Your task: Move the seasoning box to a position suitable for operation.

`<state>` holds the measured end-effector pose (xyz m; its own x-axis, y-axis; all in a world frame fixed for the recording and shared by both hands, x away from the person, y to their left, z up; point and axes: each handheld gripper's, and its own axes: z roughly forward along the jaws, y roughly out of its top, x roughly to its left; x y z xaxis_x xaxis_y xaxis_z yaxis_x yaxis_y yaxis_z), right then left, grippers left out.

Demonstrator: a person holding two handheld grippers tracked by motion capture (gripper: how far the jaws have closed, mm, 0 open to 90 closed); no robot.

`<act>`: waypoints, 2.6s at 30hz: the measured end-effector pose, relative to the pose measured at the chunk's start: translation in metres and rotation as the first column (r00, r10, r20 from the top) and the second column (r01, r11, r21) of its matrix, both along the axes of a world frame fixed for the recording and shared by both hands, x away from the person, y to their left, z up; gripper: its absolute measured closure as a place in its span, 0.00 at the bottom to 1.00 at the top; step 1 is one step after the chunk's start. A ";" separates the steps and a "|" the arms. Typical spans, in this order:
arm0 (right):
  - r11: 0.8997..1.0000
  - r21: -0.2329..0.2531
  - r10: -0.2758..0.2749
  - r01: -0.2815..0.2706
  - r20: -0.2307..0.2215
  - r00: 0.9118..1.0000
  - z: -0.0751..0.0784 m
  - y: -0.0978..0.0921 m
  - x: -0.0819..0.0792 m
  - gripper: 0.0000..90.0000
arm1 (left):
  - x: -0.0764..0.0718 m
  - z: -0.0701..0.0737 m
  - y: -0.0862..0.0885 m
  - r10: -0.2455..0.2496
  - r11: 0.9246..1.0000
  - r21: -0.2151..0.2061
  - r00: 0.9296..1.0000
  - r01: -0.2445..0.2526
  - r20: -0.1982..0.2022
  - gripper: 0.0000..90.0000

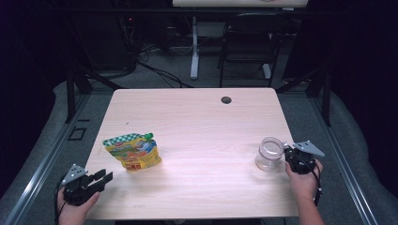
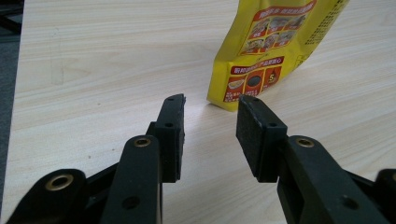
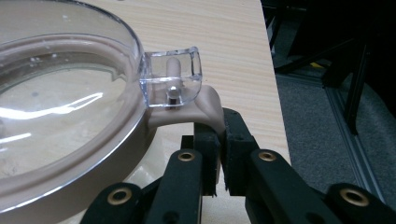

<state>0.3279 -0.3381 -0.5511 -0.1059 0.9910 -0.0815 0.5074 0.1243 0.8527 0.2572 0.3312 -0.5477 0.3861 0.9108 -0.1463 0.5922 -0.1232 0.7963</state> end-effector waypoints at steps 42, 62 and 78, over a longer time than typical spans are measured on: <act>0.964 0.023 0.265 -0.266 0.049 0.963 0.012 0.146 -0.024 0.95 | -0.001 0.006 -0.036 -0.100 0.995 0.009 0.995 0.099 0.024 0.69; 0.955 0.042 0.294 -0.295 0.034 0.955 -0.001 0.158 -0.022 0.94 | -0.002 0.005 -0.034 -0.108 0.994 0.012 0.994 0.108 0.026 0.69; 0.957 0.061 0.282 -0.283 0.017 0.959 -0.007 0.152 -0.022 0.94 | -0.003 0.007 -0.039 -0.133 0.991 0.023 0.990 0.132 0.038 0.68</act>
<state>0.3063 -0.1857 -0.5582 -0.3818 0.9240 -0.0224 0.4523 0.2079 0.8673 0.2544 0.2923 -0.5410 0.5086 0.8539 -0.1105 0.5377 -0.2148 0.8153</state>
